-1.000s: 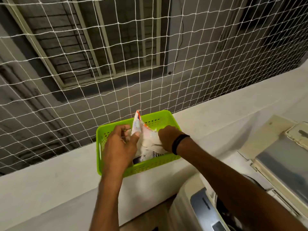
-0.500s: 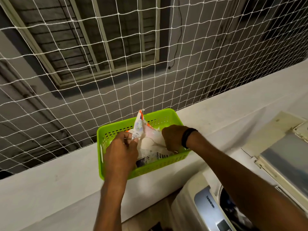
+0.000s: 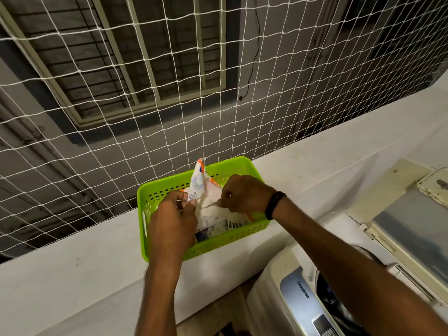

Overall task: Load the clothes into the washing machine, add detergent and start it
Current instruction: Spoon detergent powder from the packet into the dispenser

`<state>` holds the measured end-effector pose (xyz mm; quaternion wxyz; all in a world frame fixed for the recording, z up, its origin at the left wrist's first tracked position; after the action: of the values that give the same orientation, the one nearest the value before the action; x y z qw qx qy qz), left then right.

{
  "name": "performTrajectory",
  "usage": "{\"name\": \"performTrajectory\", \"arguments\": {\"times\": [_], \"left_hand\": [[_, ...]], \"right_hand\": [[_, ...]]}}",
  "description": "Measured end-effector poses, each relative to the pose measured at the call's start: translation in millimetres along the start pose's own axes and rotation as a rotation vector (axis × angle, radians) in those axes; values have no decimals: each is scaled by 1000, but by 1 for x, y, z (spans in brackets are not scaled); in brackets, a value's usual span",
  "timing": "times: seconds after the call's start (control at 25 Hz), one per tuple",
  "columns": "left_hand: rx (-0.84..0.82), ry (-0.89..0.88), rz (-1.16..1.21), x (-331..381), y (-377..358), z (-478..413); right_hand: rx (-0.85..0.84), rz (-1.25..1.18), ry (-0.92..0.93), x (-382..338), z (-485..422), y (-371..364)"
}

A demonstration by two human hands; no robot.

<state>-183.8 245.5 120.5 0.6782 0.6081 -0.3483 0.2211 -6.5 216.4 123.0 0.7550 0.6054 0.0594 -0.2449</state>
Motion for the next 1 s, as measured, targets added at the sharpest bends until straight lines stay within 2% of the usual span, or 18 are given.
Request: {"name": "performTrajectory", "arguments": {"times": [0.24,0.52,0.64,0.76,0.84,1.0], "left_hand": [[-2,24,44,2,2,1],[-9,-99,105,8,2,-1],[138,-215,316,29,3,5],[267,-301,653,68,-4,24],[229,-368,802,92,-21,38],[40,-444,964,127,-76,71]], "right_hand": [[-8,-330,-116,1,12,1],[50,-418,-205,22,47,31],[64,-580,-204,34,73,46],[125,-673,-201,52,103,55],[161,-697,-234,66,123,60],[253,-775,-368,105,171,64]]}}
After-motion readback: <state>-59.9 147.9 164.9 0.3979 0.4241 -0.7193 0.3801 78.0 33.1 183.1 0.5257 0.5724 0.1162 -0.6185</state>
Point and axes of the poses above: each hand's wrist, its own z-axis away from the middle knuckle, its own y-axis out of the back of the hand, x = y × z, the point moved 1 cm from there along -z, towards the middle knuckle, and after that the axes turned 1 degree about -z, right-handed, at the moved point
